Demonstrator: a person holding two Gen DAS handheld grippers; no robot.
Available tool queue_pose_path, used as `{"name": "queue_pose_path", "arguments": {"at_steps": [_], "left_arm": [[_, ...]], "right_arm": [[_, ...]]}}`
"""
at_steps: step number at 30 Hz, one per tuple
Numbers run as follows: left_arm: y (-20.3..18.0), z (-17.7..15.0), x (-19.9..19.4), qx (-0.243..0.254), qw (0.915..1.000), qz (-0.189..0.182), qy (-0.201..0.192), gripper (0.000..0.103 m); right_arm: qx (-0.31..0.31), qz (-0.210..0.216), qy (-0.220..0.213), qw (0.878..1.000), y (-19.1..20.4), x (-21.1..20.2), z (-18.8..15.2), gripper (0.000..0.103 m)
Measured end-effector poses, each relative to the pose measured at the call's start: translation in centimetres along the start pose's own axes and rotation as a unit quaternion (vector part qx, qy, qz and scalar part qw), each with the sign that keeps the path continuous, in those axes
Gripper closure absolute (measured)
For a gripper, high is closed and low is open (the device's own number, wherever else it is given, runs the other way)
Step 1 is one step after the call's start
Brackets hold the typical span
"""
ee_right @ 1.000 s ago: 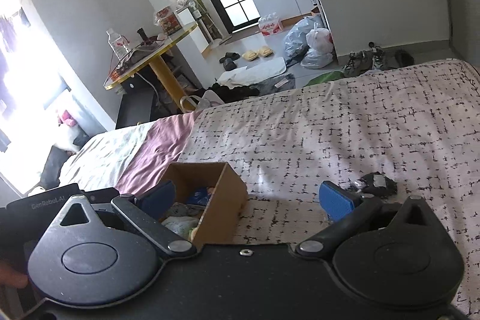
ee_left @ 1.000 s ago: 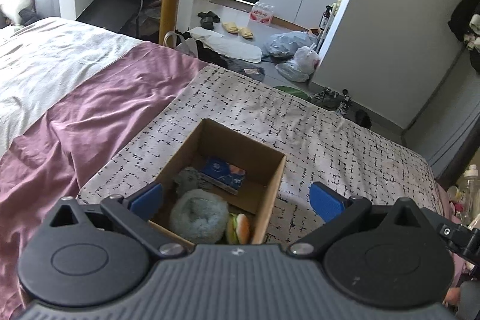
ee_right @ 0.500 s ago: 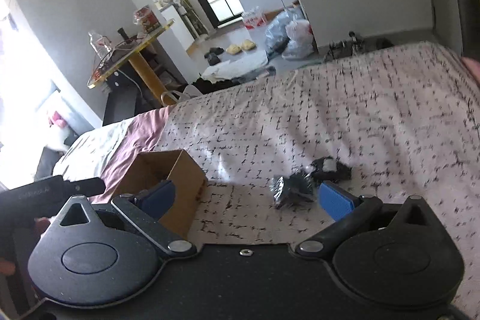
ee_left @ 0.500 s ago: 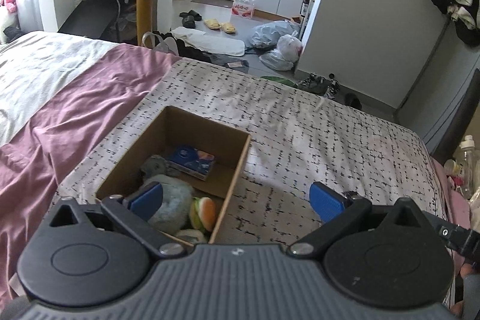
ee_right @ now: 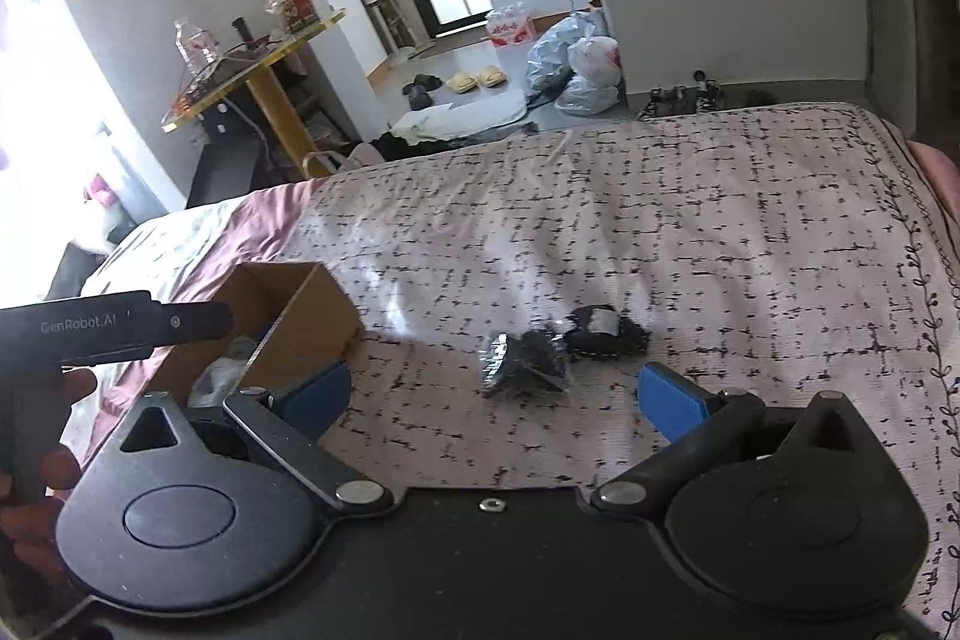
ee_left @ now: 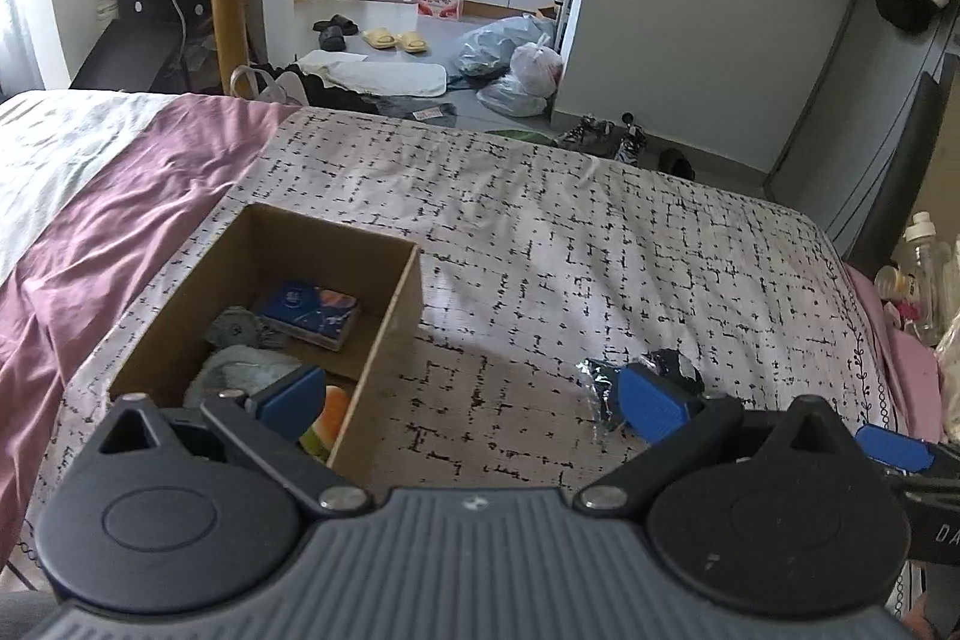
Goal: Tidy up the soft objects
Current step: 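Move the left gripper to the black plastic bag while the right gripper approaches the black white-patched item, then grasp the black plastic bag with the left gripper while the right gripper grasps the white-patched black item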
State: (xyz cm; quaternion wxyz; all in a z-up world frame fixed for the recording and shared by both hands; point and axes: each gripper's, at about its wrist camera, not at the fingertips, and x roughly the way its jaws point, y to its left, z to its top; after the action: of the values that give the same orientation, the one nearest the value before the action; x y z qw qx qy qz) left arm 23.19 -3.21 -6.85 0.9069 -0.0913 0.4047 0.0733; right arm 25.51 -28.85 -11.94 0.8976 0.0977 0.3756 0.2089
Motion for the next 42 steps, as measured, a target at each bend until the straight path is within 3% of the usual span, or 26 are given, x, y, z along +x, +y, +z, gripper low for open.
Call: {"name": "queue_pose_path", "arguments": {"at_steps": [4,10,17,23,29,35,42], "left_arm": [[-1.0,0.0,1.6,0.0,0.9999,-0.003,0.015,0.0],[-2.5,-0.1,4.2,0.004,0.9993,0.006,0.036,0.0],[-4.3,-0.3,7.7,0.016,0.9982,0.003,0.058,0.001],[-5.4,-0.7,10.5,0.006,0.9971,-0.004,0.076,0.003],[-6.6,-1.0,12.9,-0.006,0.9964,-0.023,0.081,0.004],[-8.0,-2.0,15.8,0.003,0.9935,-0.048,0.103,0.008],[-9.0,-2.5,18.3,0.004,0.99,-0.065,0.126,0.019]], "right_arm": [[-0.002,-0.045,-0.007,0.999,-0.9,0.7,0.2,0.0],[0.049,-0.033,-0.001,0.998,-3.0,2.7,0.8,0.002],[0.08,-0.027,-0.015,0.996,-4.6,5.2,1.0,0.012],[0.111,-0.023,0.0,0.994,-6.7,7.2,0.7,0.02],[0.15,0.001,0.006,0.989,-7.9,8.8,0.5,0.024],[0.183,-0.004,0.02,0.983,-9.6,10.2,0.1,0.026],[0.198,0.002,0.045,0.979,-10.1,12.2,-0.2,0.026]]}}
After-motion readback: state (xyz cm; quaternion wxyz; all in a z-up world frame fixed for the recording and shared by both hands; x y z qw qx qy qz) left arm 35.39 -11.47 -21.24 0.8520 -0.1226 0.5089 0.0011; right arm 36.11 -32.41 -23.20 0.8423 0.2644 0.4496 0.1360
